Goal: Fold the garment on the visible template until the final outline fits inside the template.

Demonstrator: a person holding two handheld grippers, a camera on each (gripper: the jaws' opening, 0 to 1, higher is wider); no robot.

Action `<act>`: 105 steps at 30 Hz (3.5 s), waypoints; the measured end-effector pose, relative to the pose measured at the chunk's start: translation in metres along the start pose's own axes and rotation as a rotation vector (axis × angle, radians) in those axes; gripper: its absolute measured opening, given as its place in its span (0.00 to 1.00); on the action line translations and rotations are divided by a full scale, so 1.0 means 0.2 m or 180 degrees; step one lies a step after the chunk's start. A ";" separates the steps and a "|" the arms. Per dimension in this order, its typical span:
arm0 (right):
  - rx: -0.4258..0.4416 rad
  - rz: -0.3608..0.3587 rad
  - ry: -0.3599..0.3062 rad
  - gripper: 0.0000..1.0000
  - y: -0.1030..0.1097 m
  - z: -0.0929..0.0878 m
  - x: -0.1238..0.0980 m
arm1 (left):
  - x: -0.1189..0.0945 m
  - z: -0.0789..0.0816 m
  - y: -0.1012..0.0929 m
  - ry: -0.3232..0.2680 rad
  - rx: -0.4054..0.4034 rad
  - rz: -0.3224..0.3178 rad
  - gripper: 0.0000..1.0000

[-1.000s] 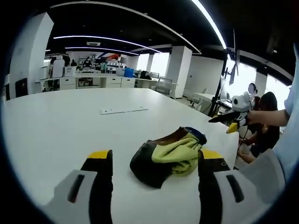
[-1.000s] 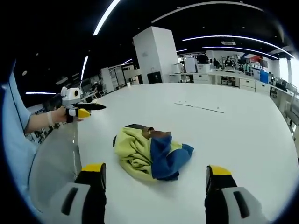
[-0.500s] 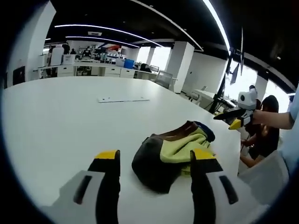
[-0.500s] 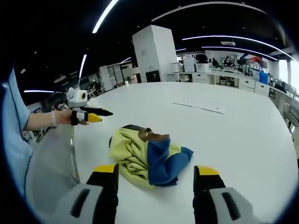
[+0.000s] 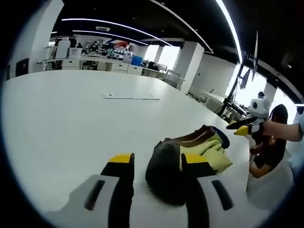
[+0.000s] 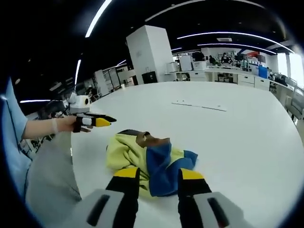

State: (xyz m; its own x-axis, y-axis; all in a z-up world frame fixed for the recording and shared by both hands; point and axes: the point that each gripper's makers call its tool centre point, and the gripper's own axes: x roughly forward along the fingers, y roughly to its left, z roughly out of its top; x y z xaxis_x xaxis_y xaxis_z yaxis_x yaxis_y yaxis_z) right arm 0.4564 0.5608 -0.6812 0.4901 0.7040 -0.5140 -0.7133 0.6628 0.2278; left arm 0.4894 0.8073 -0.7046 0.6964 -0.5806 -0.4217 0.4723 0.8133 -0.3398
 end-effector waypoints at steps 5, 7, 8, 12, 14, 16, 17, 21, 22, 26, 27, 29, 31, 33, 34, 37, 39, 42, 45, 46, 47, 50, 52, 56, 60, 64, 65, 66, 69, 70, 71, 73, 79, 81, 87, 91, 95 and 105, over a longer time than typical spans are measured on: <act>0.0022 0.0045 0.0019 0.27 0.00 -0.02 0.01 | 0.06 -0.09 0.02 0.0209 -0.0122 -0.0012 0.33; 0.0019 0.0055 0.0023 0.27 0.00 -0.02 0.01 | 0.07 -0.10 0.02 0.0208 -0.0166 -0.0006 0.29; 0.0017 0.0055 0.0027 0.27 0.00 -0.02 0.01 | 0.07 -0.10 0.03 0.0208 -0.0210 -0.0002 0.27; 0.0018 0.0072 0.0056 0.20 -0.01 -0.03 0.01 | 0.08 -0.10 0.04 0.0197 -0.0401 -0.0033 0.20; 0.0052 0.0073 0.0060 0.20 -0.01 -0.03 0.02 | 0.08 -0.11 0.04 0.0210 -0.0418 -0.0044 0.18; 0.0063 0.0062 0.0079 0.19 -0.01 -0.03 0.02 | 0.08 -0.13 0.04 0.0250 -0.0445 -0.0058 0.18; 0.0079 0.0066 0.0080 0.19 -0.01 -0.02 0.03 | 0.09 -0.13 0.04 0.0250 -0.0466 -0.0076 0.17; 0.0143 0.0091 0.0108 0.15 -0.01 -0.03 0.05 | 0.09 -0.13 0.03 0.0275 -0.0480 -0.0101 0.15; 0.0154 0.0093 0.0133 0.14 0.00 -0.04 0.06 | 0.10 -0.14 0.03 0.0279 -0.0492 -0.0113 0.14; 0.0158 0.0091 0.0207 0.13 0.00 -0.07 0.10 | 0.10 -0.16 0.02 0.0311 -0.0551 -0.0139 0.13; 0.0169 0.0085 0.0225 0.12 -0.01 -0.08 0.11 | 0.10 -0.16 0.02 0.0314 -0.0553 -0.0146 0.12; 0.0182 0.0065 0.0251 0.09 -0.01 -0.09 0.12 | 0.10 -0.16 0.01 0.0319 -0.0548 -0.0156 0.11; 0.0175 0.0038 0.0262 0.04 -0.02 -0.09 0.13 | 0.10 -0.16 0.01 0.0316 -0.0557 -0.0162 0.10; 0.0187 0.0026 0.0257 0.00 -0.03 -0.09 0.12 | 0.10 -0.16 0.01 0.0309 -0.0574 -0.0166 0.08; 0.0193 0.0020 0.0257 0.00 -0.03 -0.09 0.12 | 0.11 -0.16 0.00 0.0309 -0.0576 -0.0175 0.07; 0.0212 0.0005 0.0233 0.00 -0.04 -0.09 0.11 | 0.11 -0.16 0.00 0.0315 -0.0567 -0.0188 0.03; 0.0214 -0.0001 0.0216 0.00 -0.04 -0.08 0.10 | 0.11 -0.16 -0.01 0.0314 -0.0560 -0.0178 0.03; 0.0177 -0.0033 0.0199 0.00 -0.05 -0.08 0.09 | 0.11 -0.15 -0.01 0.0308 -0.0542 -0.0175 0.01; 0.0189 -0.0053 0.0163 0.00 -0.05 -0.07 0.07 | 0.10 -0.14 -0.02 0.0301 -0.0497 -0.0177 0.00; 0.0191 -0.0055 0.0150 0.00 -0.05 -0.06 0.07 | 0.09 -0.13 -0.02 0.0288 -0.0449 -0.0189 0.00; 0.0183 -0.0062 0.0145 0.00 -0.05 -0.06 0.06 | 0.09 -0.12 -0.03 0.0253 -0.0364 -0.0224 0.00; 0.0150 -0.0110 0.0111 0.00 -0.07 -0.04 0.04 | 0.07 -0.08 -0.04 0.0215 -0.0327 -0.0208 0.00; 0.0157 -0.0167 0.0056 0.00 -0.10 -0.02 0.02 | 0.06 -0.05 -0.04 0.0153 -0.0313 -0.0201 0.00; 0.0153 -0.0248 -0.0032 0.00 -0.11 0.02 -0.02 | 0.02 0.03 -0.05 0.0020 -0.0251 -0.0176 0.00; 0.0109 -0.0338 -0.0171 0.00 -0.13 0.09 -0.08 | -0.02 0.11 -0.08 -0.0130 -0.0185 -0.0173 0.00; 0.0062 -0.0411 -0.0337 0.00 -0.15 0.18 -0.13 | -0.08 0.21 -0.11 -0.0334 -0.0136 -0.0182 0.00; 0.0064 -0.0421 -0.0364 0.00 -0.15 0.19 -0.14 | -0.10 0.23 -0.11 -0.0386 -0.0126 -0.0182 0.00; 0.0054 -0.0440 -0.0409 0.00 -0.15 0.22 -0.16 | -0.11 0.25 -0.12 -0.0432 -0.0119 -0.0189 0.00; 0.0010 -0.0447 -0.0545 0.00 -0.13 0.29 -0.20 | -0.16 0.32 -0.15 -0.0604 -0.0102 -0.0218 0.00; -0.0008 -0.0449 -0.0599 0.00 -0.12 0.33 -0.22 | -0.18 0.36 -0.16 -0.0682 -0.0100 -0.0224 0.00; -0.0027 -0.0435 -0.0642 0.00 -0.11 0.35 -0.23 | -0.19 0.37 -0.16 -0.0713 -0.0103 -0.0224 0.00; -0.0060 -0.0406 -0.0744 0.00 -0.09 0.41 -0.25 | -0.24 0.43 -0.19 -0.0850 -0.0077 -0.0243 0.00; 0.0116 -0.0171 -0.1199 0.00 0.00 0.62 -0.36 | -0.38 0.59 -0.23 -0.1170 -0.0008 -0.0238 0.00; 0.0059 -0.0176 -0.1228 0.00 0.02 0.66 -0.39 | -0.41 0.63 -0.24 -0.1205 0.0294 -0.0135 0.00; -0.0134 -0.0101 -0.1424 0.00 0.11 0.82 -0.49 | -0.54 0.77 -0.33 -0.1501 0.0293 -0.0185 0.00; -0.0292 -0.0032 -0.1578 0.00 0.20 0.94 -0.59 | -0.66 0.92 -0.41 -0.1818 0.0361 -0.0241 0.00; -0.0427 -0.0003 -0.1679 0.00 0.23 1.03 -0.65 | -0.76 1.07 -0.46 -0.2019 0.0501 -0.0276 0.00; -0.0500 -0.0020 -0.1578 0.00 0.10 1.06 -0.54 | -0.63 1.07 -0.33 -0.1881 0.0569 -0.0162 0.00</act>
State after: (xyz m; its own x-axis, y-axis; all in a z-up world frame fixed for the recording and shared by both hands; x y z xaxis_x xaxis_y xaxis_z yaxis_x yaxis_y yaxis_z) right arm 0.4960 0.5516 -0.4456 0.6459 0.7615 -0.0529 -0.7575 0.6480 0.0796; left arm 0.4865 0.8353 -0.4496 0.8281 -0.5415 0.1454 0.5603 0.8086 -0.1795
